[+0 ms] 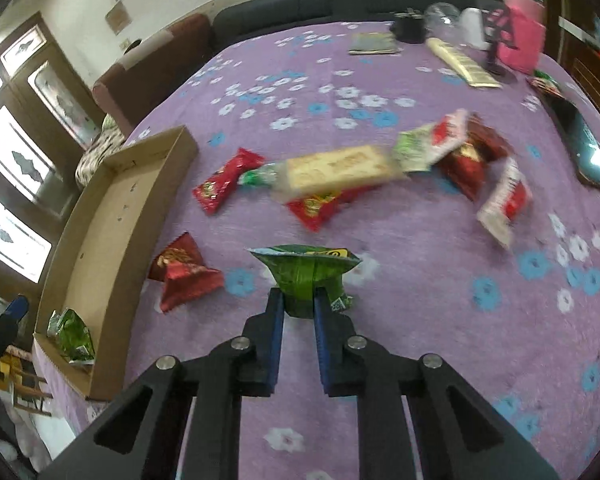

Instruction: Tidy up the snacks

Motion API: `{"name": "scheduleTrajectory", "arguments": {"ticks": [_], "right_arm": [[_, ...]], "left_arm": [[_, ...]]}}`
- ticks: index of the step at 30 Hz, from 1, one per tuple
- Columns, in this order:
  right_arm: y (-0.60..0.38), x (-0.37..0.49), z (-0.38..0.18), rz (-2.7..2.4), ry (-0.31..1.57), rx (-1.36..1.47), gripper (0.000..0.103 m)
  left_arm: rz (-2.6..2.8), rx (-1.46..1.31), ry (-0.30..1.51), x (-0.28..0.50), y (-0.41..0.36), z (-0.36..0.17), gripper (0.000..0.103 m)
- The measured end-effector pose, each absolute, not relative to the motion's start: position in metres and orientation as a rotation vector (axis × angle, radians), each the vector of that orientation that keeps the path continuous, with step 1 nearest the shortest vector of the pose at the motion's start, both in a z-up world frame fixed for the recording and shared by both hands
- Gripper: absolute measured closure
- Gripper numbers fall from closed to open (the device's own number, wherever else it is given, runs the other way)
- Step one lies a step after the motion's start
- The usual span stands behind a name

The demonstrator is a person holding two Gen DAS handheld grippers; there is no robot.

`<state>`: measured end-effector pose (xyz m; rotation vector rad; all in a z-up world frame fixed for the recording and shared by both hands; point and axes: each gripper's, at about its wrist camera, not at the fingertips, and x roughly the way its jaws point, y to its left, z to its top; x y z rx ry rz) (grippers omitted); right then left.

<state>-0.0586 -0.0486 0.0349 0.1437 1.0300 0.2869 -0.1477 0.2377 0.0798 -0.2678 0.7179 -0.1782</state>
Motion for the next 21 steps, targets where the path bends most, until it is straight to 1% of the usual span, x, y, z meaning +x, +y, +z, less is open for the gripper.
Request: {"name": "scheduleTrajectory", "arguments": {"ticks": [6, 10, 13, 18, 20, 21], "right_arm": [[-0.084, -0.062, 0.035, 0.252, 1.023, 0.221, 0.089], [-0.089, -0.052, 0.034, 0.25, 0.979, 0.238, 0.088], [-0.085, -0.043, 0.026, 0.255, 0.973, 0.227, 0.088], [-0.093, -0.034, 0.01, 0.283, 0.949, 0.304, 0.087], [-0.103, -0.03, 0.006, 0.299, 0.946, 0.366, 0.091], [-0.106, -0.029, 0.006, 0.298, 0.951, 0.382, 0.094]], "left_arm": [[-0.221, -0.237, 0.726, -0.139, 0.218, 0.084, 0.029], [-0.255, -0.182, 0.754, -0.131, 0.19, 0.082, 0.029], [-0.282, -0.118, 0.777, -0.125, 0.166, 0.081, 0.029], [-0.32, -0.017, 0.804, -0.107, 0.131, 0.083, 0.029], [-0.346, 0.027, 0.8, -0.096, 0.115, 0.085, 0.029], [-0.358, 0.049, 0.799, -0.088, 0.106, 0.085, 0.029]]}}
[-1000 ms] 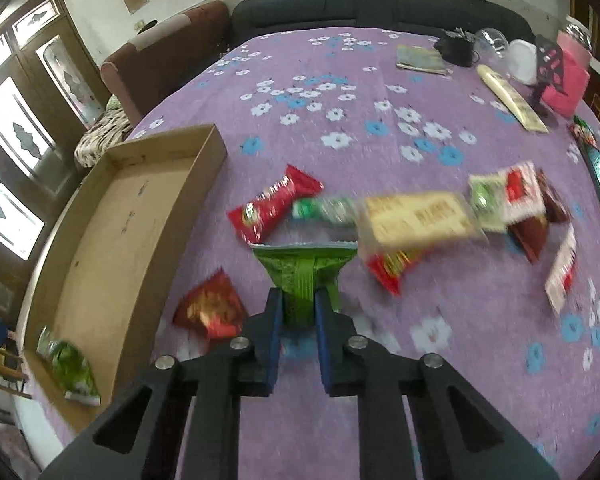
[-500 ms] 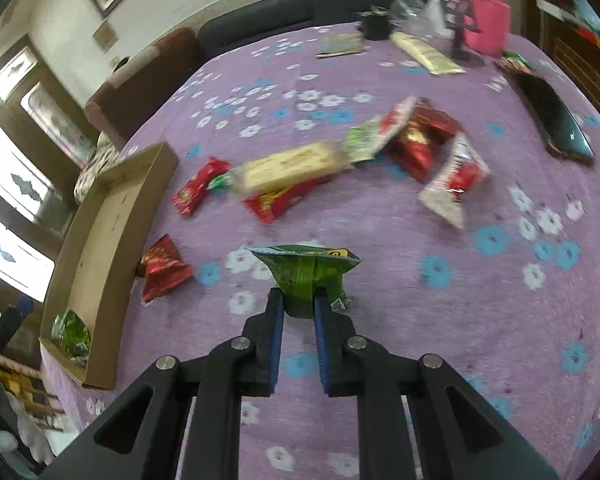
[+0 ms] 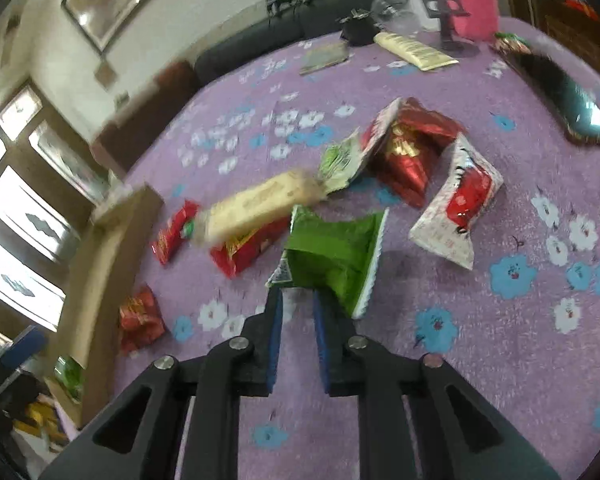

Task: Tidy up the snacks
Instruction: 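Grasp the yellow cake bar with the left tool while the right grasps a green packet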

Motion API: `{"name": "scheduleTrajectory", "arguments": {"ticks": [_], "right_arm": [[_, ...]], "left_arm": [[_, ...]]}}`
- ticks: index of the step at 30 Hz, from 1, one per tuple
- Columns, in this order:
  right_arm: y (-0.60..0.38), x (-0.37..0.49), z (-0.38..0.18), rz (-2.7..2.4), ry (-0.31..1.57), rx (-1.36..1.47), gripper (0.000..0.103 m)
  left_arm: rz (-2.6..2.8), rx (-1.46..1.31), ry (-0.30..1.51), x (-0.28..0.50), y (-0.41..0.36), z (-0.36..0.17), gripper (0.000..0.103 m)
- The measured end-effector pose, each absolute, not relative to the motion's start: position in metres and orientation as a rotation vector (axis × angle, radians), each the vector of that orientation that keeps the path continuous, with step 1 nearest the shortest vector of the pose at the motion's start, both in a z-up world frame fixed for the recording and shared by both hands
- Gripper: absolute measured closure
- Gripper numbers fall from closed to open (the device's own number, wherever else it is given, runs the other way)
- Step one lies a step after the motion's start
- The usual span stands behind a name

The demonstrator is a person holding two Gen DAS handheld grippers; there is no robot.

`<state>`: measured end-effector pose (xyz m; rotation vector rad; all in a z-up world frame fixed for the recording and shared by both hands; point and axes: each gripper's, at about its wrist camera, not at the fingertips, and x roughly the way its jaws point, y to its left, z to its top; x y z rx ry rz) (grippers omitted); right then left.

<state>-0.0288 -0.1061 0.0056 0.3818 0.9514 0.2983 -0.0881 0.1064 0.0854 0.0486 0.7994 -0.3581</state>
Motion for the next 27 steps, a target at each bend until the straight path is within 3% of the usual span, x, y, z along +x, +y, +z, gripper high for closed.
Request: {"name": "scheduleTrajectory", "arguments": {"ticks": [2, 9, 14, 17, 18, 19, 20, 21, 22, 25, 27], "right_arm": [[-0.114, -0.028, 0.003, 0.275, 0.951, 0.4, 0.103], [-0.136, -0.027, 0.0, 0.262, 0.963, 0.529, 0.101], [-0.153, -0.035, 0.008, 0.217, 0.903, 0.596, 0.07], [-0.16, -0.036, 0.011, 0.195, 0.877, 0.607, 0.065], [-0.161, -0.035, 0.011, 0.189, 0.878, 0.61, 0.065], [-0.161, -0.033, 0.009, 0.186, 0.883, 0.611, 0.065], [-0.161, -0.032, 0.008, 0.183, 0.89, 0.611, 0.065], [-0.16, -0.031, 0.007, 0.181, 0.897, 0.611, 0.065], [-0.162, -0.029, 0.006, 0.182, 0.898, 0.611, 0.065], [-0.163, -0.029, 0.006, 0.178, 0.895, 0.611, 0.065], [-0.163, -0.029, 0.006, 0.177, 0.894, 0.613, 0.065]], "left_arm": [[-0.381, 0.077, 0.812, -0.071, 0.091, 0.084, 0.029], [-0.501, 0.051, 0.932, 0.003, 0.054, 0.067, 0.029], [-0.534, 0.189, 0.983, 0.042, 0.022, 0.048, 0.029], [-0.549, 0.312, 0.981, 0.051, 0.002, 0.034, 0.03], [-0.552, 0.351, 0.983, 0.053, -0.004, 0.03, 0.032], [-0.554, 0.374, 0.985, 0.054, -0.007, 0.026, 0.049], [-0.548, 0.386, 0.996, 0.055, -0.009, 0.023, 0.074], [-0.556, 0.367, 1.008, 0.058, -0.009, 0.022, 0.076], [-0.567, 0.333, 1.008, 0.058, -0.006, 0.023, 0.086], [-0.567, 0.279, 0.997, 0.051, 0.003, 0.027, 0.094], [-0.574, 0.238, 0.994, 0.046, 0.009, 0.03, 0.094]]}}
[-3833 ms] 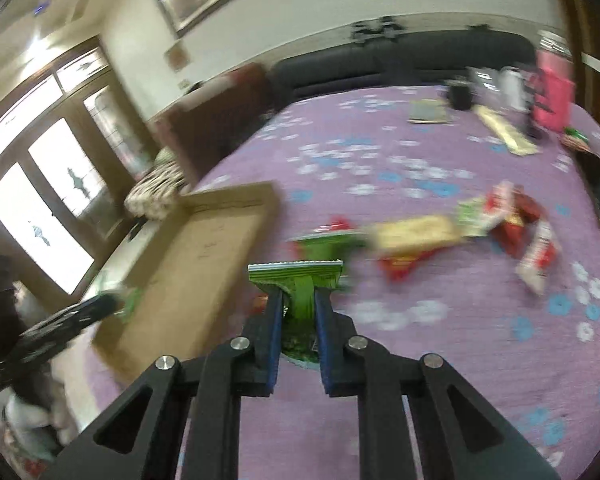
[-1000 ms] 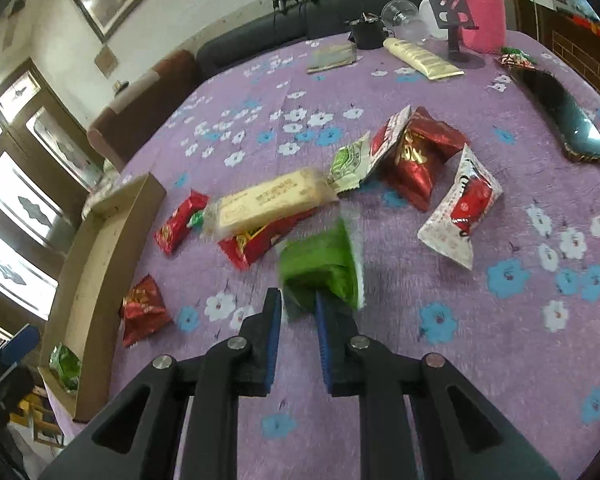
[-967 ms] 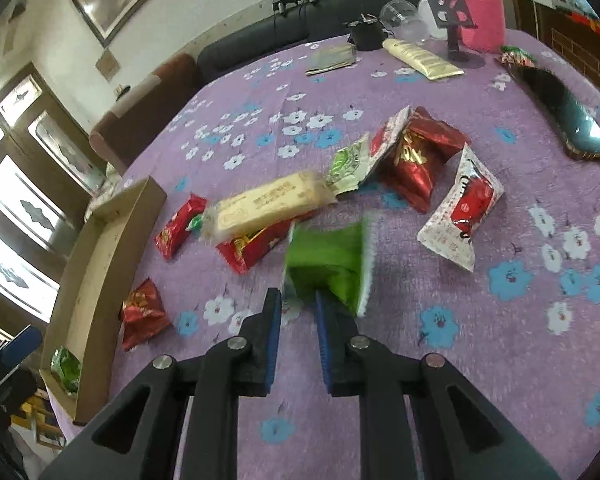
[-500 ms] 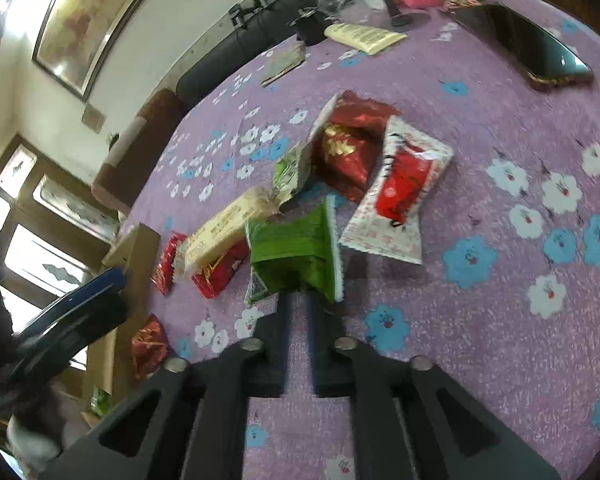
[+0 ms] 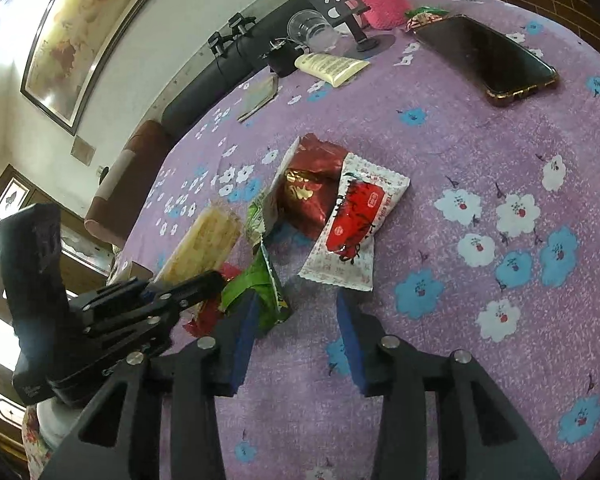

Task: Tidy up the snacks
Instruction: 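Grasp the yellow cake bar with the left tool while the right grasps a green packet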

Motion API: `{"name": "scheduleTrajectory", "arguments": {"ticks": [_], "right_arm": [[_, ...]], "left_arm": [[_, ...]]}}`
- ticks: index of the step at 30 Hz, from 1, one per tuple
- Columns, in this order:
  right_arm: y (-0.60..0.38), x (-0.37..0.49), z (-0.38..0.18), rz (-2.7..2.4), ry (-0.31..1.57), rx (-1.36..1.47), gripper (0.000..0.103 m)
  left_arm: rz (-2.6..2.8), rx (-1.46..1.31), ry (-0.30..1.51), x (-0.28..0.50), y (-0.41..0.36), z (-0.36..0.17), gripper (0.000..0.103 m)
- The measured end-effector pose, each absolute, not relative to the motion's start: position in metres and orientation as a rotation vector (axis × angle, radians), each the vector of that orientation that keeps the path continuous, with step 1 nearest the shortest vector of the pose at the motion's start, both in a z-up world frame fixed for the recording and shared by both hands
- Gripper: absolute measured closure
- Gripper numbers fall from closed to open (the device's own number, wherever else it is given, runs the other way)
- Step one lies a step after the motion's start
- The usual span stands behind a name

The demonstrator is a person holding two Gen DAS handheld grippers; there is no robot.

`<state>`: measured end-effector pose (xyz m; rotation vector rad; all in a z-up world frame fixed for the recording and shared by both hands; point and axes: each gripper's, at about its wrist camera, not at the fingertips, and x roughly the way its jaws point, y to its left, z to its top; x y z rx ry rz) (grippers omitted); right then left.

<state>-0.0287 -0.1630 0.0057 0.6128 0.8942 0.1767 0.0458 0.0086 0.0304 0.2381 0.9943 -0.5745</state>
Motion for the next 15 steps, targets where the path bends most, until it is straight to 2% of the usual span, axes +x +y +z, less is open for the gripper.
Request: {"name": "scheduleTrajectory", "arguments": {"ticks": [7, 15], "right_arm": [[-0.159, -0.031, 0.005, 0.178, 0.89, 0.597, 0.064], [-0.158, -0.032, 0.006, 0.181, 0.887, 0.592, 0.06]], "left_arm": [[-0.605, 0.155, 0.98, 0.019, 0.026, 0.043, 0.095], [-0.587, 0.206, 1.001, -0.006, 0.012, 0.03, 0.093]]}}
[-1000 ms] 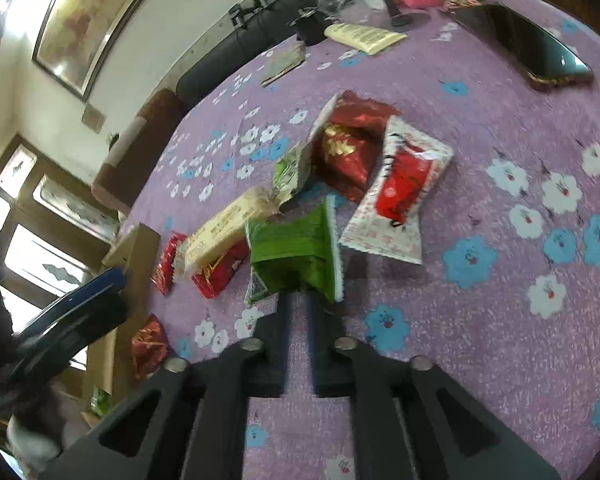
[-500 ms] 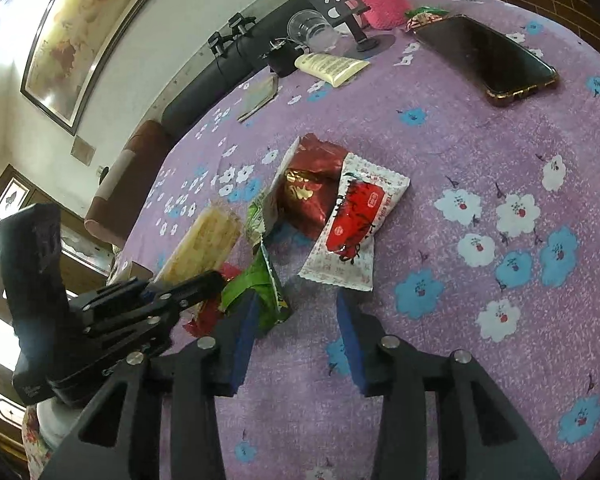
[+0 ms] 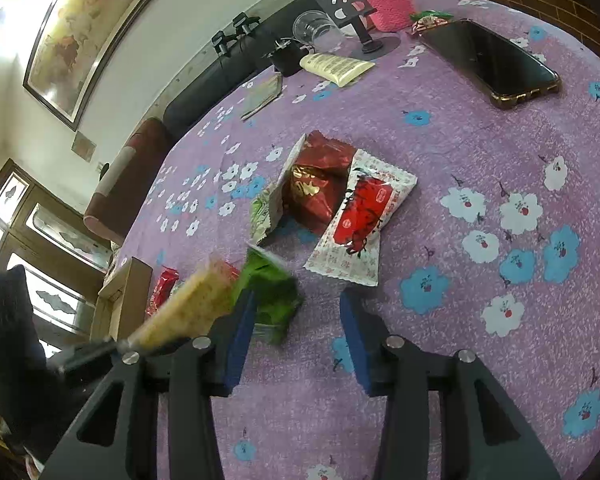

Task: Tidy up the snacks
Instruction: 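Grasp the yellow cake bar with the left tool while the right grasps a green packet, then carry the cake bar and green packet over the tray and release both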

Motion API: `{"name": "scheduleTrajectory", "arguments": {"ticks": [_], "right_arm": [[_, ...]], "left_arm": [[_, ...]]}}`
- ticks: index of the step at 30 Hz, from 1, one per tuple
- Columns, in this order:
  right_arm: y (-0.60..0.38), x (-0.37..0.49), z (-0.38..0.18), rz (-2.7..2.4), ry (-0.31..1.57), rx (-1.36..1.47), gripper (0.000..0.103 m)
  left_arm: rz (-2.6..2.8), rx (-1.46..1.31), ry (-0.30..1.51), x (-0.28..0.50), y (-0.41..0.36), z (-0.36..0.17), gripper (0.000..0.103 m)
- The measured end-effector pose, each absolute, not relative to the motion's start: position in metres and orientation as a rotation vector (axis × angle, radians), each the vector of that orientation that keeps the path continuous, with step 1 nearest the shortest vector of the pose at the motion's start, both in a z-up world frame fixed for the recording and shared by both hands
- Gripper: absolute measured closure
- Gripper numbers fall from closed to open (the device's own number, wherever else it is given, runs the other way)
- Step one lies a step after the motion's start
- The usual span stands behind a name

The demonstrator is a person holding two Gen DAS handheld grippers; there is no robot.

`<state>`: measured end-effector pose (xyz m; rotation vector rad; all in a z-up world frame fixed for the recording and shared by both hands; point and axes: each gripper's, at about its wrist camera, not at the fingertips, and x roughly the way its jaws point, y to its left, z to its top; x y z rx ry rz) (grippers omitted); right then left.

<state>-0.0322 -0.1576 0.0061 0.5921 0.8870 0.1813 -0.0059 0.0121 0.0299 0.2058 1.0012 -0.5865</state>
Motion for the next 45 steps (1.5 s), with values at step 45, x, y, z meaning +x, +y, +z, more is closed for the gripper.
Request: {"name": "scheduleTrajectory", "arguments": {"ticks": [45], "right_arm": [[-0.105, -0.027, 0.012, 0.131, 0.957, 0.404, 0.067]], "left_arm": [[-0.341, -0.367, 0.719, -0.123, 0.241, 0.083, 0.094]]}}
